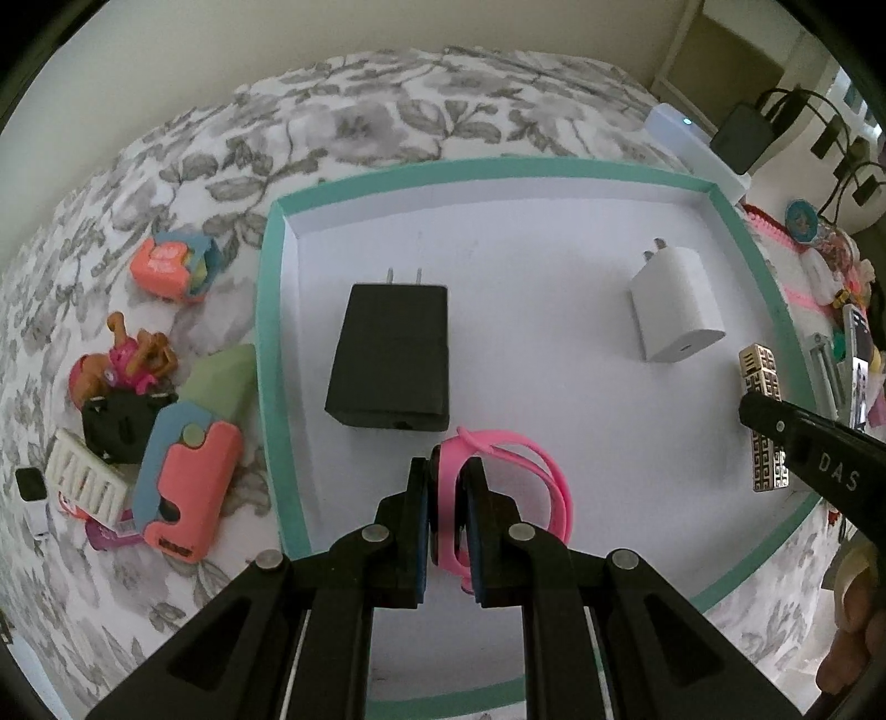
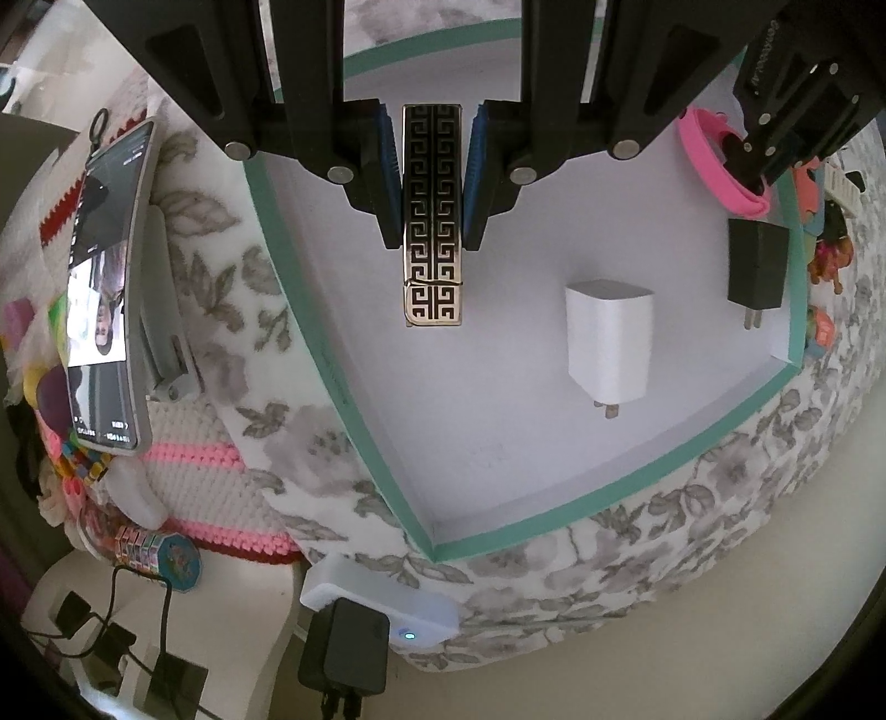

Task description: Organize rigid objects

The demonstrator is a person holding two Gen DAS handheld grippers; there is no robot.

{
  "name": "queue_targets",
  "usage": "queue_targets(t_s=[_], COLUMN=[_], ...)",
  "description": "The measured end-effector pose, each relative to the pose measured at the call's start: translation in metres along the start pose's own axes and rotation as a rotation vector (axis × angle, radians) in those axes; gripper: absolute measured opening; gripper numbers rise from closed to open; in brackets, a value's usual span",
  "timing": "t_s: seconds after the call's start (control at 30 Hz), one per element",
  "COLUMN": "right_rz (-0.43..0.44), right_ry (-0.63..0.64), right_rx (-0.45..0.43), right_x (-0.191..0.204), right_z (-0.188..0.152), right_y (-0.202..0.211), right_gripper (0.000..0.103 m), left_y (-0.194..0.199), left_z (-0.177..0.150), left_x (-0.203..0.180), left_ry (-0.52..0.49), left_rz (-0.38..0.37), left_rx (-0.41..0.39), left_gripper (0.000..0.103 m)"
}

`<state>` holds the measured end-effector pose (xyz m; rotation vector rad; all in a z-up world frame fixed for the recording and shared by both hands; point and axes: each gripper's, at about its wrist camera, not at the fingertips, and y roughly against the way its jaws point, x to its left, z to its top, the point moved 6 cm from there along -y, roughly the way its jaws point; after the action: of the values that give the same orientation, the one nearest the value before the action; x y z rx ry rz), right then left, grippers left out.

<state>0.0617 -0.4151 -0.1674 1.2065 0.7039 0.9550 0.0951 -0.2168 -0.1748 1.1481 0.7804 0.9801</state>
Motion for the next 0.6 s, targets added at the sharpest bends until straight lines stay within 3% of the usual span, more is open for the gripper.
queue_targets(t_s=[0.43,0.57,0.6], right_rz=[-0.025,-0.032,-0.031], right_ry=[0.029,0.038,0.039], right_rx=[0.019,0.005,0.0], right_x=[0.006,0.008,0.008], right_z=[-0.002,-0.001,-0.001], right_y=[-0.01,-0.003,-0.001], right_gripper=[0.022,0.024,0.025], left_y=[-0.003,0.005,0.008], left_z=[0.001,0.004,0.005], left_x=[-0.005,-0.003,-0.002], left_ry=[-0.017,-0.015,-0.015], left_rz=[0.026,0.037,0.044], left_rx=[0.009,-0.005,-0.014], left_gripper=[0.014,0.04,0.042])
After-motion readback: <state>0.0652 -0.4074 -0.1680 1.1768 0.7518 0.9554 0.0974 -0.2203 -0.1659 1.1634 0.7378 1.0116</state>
